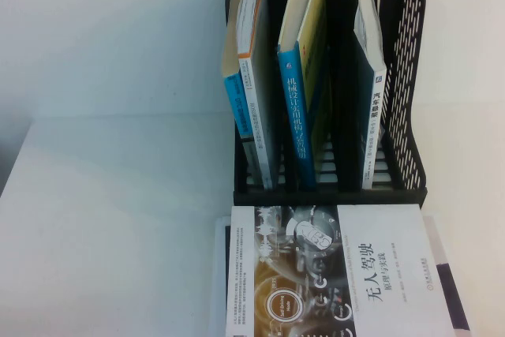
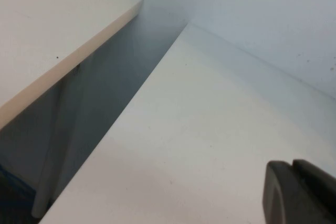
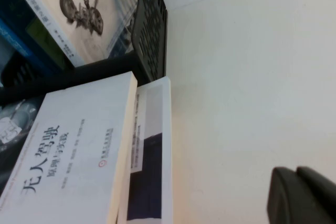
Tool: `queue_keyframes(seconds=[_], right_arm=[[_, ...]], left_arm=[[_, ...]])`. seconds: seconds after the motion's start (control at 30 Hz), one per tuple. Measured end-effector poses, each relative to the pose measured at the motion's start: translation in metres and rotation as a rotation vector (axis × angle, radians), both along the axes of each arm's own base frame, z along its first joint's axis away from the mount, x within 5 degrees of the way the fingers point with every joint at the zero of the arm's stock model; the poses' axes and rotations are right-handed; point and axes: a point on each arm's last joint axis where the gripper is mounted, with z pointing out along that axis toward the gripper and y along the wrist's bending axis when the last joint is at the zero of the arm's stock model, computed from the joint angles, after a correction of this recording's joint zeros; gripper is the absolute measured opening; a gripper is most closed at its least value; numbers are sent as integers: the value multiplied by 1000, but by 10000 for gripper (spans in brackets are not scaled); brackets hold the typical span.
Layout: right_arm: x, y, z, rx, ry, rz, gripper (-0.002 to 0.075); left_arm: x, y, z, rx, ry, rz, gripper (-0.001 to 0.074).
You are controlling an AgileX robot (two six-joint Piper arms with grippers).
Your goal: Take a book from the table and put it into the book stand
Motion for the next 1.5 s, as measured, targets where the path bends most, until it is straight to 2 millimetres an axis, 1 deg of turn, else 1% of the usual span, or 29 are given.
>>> queue_keyframes(seconds=[1.37,1.5], right_arm=[[0,0,0,0,0,0,-3],[1,-1,2,1,-32,-8,-3]], left_arm=[[0,0,0,6,2,1,-4],[1,-1,3,8,-37,-12,-4]])
